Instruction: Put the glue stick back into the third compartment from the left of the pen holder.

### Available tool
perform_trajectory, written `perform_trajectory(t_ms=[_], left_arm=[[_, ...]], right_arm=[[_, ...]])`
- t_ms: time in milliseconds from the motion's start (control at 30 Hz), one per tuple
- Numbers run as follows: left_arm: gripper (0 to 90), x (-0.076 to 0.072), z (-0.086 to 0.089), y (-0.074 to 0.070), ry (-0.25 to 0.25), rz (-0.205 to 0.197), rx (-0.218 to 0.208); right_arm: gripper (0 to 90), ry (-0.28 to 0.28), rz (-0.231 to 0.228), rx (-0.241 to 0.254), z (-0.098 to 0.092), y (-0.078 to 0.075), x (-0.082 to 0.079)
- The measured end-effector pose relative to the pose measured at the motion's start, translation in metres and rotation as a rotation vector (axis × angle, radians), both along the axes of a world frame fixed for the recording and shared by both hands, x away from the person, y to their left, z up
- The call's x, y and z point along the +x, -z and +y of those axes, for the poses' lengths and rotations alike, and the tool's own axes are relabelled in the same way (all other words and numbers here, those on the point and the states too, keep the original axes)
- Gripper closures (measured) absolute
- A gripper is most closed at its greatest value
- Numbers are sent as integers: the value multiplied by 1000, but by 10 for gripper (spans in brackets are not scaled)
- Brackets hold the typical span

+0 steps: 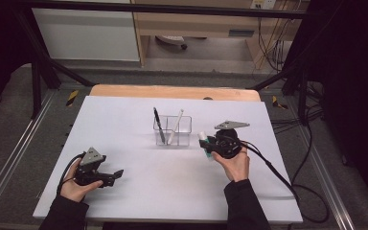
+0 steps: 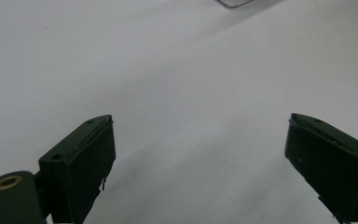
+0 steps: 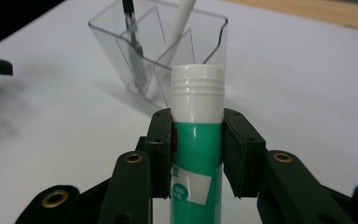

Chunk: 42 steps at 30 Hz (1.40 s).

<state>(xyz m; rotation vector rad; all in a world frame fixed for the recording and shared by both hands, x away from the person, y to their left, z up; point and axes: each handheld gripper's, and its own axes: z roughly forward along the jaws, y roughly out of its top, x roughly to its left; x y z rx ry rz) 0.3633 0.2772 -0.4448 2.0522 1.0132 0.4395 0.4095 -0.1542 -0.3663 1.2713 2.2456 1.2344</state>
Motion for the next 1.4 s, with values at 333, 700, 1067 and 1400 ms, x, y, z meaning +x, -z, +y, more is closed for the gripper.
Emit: perform_trajectory(t_ms=[333,700,1067,1400], left_arm=[[85,0,0,0,0,0,-1],[85,0,1,0,-2,3,-3],[85,1,2,0,-5,3,-3],[85,1,2,1,-5,2,-4]], right_arm=[[658,23,-151,132,1,-6,-3],[658,55,-250,239,4,-9,4],[657,61,-301,242,11,-16,16],[657,64,-328,252,23,-24,33]])
